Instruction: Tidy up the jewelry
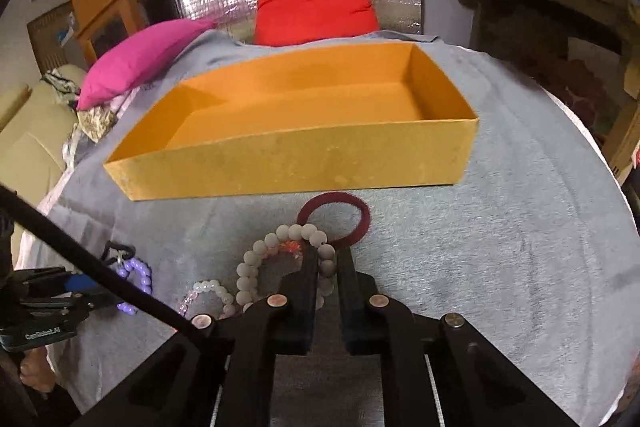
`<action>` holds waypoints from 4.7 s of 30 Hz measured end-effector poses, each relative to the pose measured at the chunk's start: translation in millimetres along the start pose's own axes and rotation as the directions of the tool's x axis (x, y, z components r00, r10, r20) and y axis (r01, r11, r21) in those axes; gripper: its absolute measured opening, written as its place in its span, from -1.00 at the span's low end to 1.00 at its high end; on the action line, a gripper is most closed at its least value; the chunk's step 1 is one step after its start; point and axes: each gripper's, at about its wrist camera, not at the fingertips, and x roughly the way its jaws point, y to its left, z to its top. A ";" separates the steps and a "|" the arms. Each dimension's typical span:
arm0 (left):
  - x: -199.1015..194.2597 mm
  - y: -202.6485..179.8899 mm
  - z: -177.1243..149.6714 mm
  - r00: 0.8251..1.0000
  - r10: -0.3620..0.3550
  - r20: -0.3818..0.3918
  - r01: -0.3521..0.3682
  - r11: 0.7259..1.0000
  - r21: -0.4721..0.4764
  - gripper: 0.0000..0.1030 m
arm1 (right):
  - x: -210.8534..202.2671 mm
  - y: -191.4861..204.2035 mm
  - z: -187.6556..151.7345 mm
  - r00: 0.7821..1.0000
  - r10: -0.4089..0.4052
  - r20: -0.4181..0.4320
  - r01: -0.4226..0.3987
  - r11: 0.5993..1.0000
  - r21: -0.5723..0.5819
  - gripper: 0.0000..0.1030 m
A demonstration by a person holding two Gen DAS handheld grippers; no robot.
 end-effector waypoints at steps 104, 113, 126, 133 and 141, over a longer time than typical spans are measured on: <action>-56.6 -6.1 -12.9 0.920 0.303 0.250 -0.294 0.953 -0.074 0.24 | -61.7 -52.1 3.1 0.985 0.158 0.069 -0.170 0.960 0.223 0.16; -59.7 32.9 -15.1 0.902 0.374 0.217 -0.338 0.923 -0.185 0.25 | -32.5 -42.1 -5.8 0.979 0.204 -0.003 -0.193 0.935 0.297 0.16; -66.2 24.8 -17.6 0.900 0.370 0.229 -0.338 0.926 -0.168 0.44 | -25.2 20.1 -3.9 0.985 0.172 -0.021 -0.168 0.977 0.130 0.16; -58.7 13.8 -17.2 0.888 0.402 0.225 -0.382 0.915 -0.126 0.44 | -27.8 13.5 -2.3 0.984 0.179 -0.014 -0.175 0.973 0.151 0.16; -52.9 -5.1 -13.6 0.860 0.445 0.249 -0.444 0.894 -0.064 0.44 | -33.6 1.1 -2.2 0.986 0.168 -0.005 -0.166 0.974 0.158 0.16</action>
